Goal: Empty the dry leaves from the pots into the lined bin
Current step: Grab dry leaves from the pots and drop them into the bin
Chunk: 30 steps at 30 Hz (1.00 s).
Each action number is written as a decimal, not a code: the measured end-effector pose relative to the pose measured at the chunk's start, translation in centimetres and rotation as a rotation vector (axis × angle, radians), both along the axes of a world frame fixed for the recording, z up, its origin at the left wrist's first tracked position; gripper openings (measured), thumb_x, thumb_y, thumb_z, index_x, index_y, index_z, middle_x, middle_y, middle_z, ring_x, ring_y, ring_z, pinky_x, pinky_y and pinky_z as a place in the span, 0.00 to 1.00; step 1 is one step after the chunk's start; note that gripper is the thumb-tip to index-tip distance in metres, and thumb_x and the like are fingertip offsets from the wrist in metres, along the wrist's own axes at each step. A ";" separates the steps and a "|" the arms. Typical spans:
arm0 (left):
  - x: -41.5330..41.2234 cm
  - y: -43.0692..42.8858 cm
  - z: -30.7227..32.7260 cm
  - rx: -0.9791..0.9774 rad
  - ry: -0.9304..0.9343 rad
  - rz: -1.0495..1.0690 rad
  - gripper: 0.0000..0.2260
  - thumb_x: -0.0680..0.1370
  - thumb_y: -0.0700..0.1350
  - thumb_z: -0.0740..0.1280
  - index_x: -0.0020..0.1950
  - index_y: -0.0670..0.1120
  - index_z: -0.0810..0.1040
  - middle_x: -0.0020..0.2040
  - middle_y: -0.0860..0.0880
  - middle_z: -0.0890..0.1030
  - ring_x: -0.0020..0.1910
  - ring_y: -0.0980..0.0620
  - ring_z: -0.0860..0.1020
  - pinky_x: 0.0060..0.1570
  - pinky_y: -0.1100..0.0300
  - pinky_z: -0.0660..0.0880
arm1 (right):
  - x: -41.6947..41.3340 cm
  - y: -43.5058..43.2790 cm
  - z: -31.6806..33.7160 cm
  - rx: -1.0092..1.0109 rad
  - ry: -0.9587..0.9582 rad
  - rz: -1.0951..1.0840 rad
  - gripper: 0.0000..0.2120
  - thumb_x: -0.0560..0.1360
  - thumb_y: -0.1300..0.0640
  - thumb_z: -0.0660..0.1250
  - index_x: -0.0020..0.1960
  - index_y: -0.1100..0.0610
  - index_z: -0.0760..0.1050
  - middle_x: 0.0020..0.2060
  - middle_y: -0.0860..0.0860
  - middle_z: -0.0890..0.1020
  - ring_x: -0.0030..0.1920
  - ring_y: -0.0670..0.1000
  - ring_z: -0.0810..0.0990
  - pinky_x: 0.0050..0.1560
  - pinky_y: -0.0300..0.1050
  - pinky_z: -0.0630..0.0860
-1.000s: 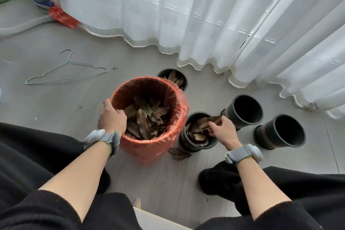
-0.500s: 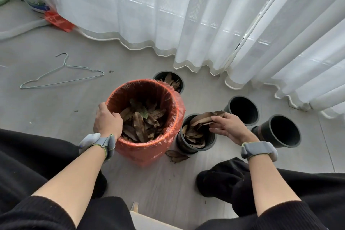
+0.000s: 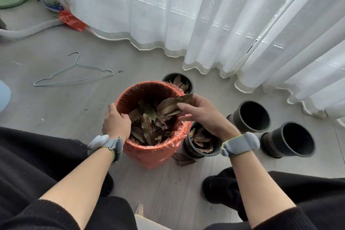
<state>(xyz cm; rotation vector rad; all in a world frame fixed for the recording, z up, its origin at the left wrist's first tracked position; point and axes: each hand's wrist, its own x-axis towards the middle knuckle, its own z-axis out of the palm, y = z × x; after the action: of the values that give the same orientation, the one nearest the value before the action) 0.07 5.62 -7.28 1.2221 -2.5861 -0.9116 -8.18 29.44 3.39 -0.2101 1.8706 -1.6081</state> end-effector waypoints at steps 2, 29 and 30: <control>0.0 0.0 0.0 0.001 0.004 -0.010 0.16 0.78 0.43 0.61 0.65 0.44 0.66 0.55 0.38 0.76 0.49 0.35 0.76 0.44 0.49 0.71 | 0.1 -0.7 -0.7 0.066 0.048 0.052 0.14 0.76 0.57 0.71 0.61 0.58 0.75 0.51 0.54 0.83 0.50 0.51 0.84 0.49 0.47 0.83; -0.2 -0.3 -0.5 -0.029 0.026 0.011 0.13 0.78 0.42 0.61 0.63 0.45 0.68 0.53 0.42 0.78 0.45 0.42 0.75 0.42 0.54 0.68 | 0.3 4.0 -17.8 1.173 0.369 0.273 0.15 0.77 0.54 0.62 0.63 0.55 0.71 0.56 0.56 0.78 0.55 0.61 0.79 0.49 0.50 0.76; -0.2 -0.3 -0.5 -0.033 0.027 0.010 0.13 0.78 0.42 0.61 0.63 0.45 0.68 0.53 0.42 0.78 0.45 0.43 0.74 0.41 0.54 0.67 | 0.4 4.3 -17.8 1.151 0.359 0.227 0.14 0.77 0.56 0.61 0.61 0.56 0.73 0.55 0.56 0.79 0.55 0.61 0.79 0.50 0.50 0.76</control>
<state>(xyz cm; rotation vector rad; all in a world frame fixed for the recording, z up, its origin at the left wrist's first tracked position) -0.15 5.36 -7.81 1.2044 -2.5614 -0.8743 -7.82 33.73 -14.41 -0.1857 2.6115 -0.1848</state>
